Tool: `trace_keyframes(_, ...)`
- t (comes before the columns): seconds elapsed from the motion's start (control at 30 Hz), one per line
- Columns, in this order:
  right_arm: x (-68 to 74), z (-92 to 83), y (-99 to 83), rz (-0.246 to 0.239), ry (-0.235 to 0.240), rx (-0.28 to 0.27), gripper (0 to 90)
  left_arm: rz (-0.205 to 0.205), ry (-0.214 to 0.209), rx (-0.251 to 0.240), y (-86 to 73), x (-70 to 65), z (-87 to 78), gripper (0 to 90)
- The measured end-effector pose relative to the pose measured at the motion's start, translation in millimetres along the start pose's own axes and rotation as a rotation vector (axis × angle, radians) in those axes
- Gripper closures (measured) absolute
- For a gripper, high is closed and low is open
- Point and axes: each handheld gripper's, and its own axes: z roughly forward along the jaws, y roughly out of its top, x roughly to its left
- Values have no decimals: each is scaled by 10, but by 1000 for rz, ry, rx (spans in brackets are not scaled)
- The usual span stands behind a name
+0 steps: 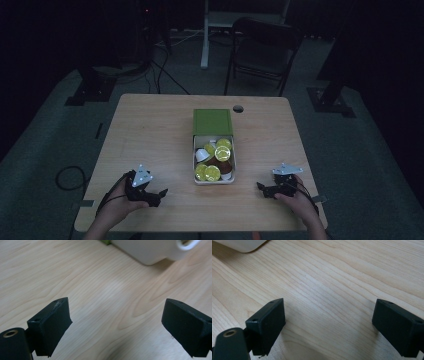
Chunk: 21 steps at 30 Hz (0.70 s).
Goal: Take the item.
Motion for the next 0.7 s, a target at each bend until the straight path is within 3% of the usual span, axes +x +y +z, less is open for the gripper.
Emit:
trace_keyframes(0.2,-1,0,0,-1,0,0,108,53,-51,-30,121,-179,4,92)
trace_keyframes(0.7,0,0,0,0,0,0,108,122,-152,-92,355,-489,-3,132)
